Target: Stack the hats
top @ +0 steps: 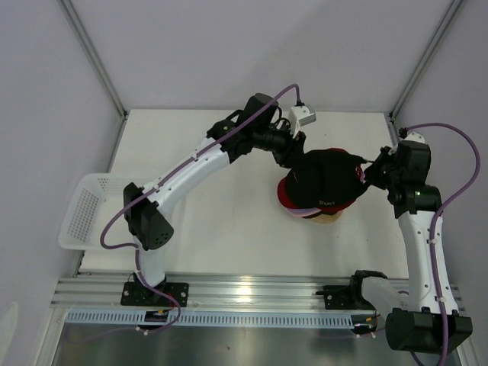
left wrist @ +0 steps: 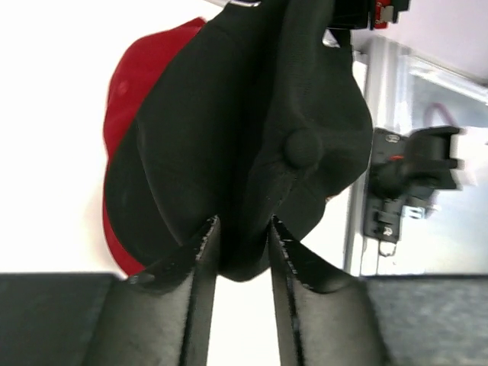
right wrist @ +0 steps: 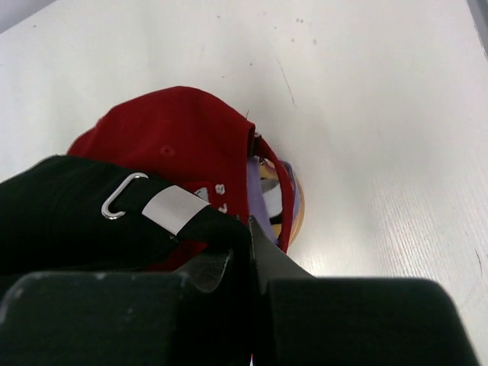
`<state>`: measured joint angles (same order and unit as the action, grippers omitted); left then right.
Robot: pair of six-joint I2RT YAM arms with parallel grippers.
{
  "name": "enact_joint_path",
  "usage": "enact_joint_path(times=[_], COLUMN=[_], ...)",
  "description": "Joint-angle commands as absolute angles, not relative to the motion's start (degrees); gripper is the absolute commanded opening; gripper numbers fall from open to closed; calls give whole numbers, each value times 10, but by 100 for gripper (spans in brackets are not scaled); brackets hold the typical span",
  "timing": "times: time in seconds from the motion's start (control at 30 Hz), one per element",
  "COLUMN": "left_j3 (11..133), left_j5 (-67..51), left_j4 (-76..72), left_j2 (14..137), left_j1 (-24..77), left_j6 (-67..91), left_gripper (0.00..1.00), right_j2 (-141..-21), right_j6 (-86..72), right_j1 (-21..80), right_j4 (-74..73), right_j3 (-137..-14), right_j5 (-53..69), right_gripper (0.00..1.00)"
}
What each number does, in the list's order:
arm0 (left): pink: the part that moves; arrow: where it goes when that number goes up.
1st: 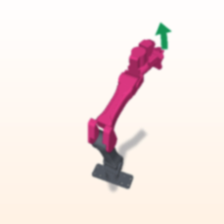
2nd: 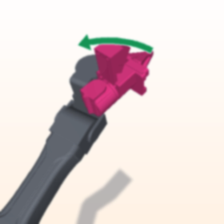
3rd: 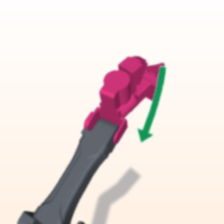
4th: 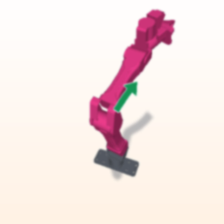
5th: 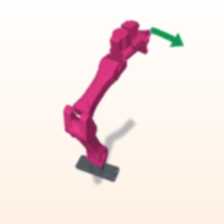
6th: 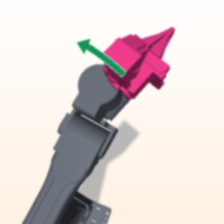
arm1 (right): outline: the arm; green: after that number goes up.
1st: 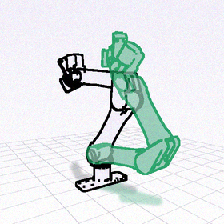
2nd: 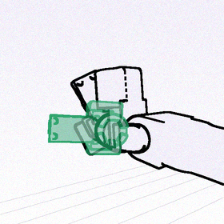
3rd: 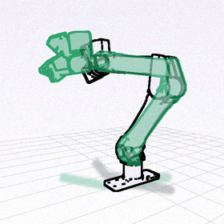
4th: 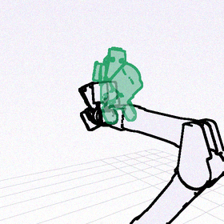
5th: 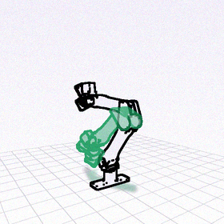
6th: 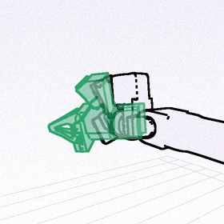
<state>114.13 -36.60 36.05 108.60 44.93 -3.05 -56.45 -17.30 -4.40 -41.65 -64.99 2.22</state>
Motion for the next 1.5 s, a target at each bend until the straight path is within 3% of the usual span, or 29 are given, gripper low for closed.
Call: enact_joint_path(times=[0.0,0.07,0.2,0.3,0.33,0.43,0.7,0.93,1.3,1.47], left_j3=[1150,1151,1138,1090,1072,1020,861,762,650,625], left_j5=[-251,-233,-195,-139,-122,-104,-188,-250,-215,-247], left_j4=[365,359,361,335,326,281,127,-63,-166,-248], left_j2=[1096,1099,1082,1044,1034,987,924,970,966,985], left_j1=[466,466,466,461,459,436,346,348,386,393], left_j6=[-32,-21,-5,42,55,116,276,457,646,723], left_gripper=[36,47,58,74,86,100,100,96,94,88], right_j2=[-568,-569,-591,-596,-597,-606,-640,-657,-667,-660], right_j6=[-174,-178,-171,-163,-164,-166,-171,-178,-194,-197], right_j1=[-64,-64,-65,-67,-69,-76,-93,-96,-97,-97], right_j4=[-355,-315,-306,-293,-287,-258,-237,-224,-216,-223], right_j3=[-627,-610,-607,-594,-590,-567,-541,-516,-488,-485], right_j5=[-7,15,0,0,0,0,19,28,21,19], right_gripper=[6,7,8,10,11,13,16,17,17,18])
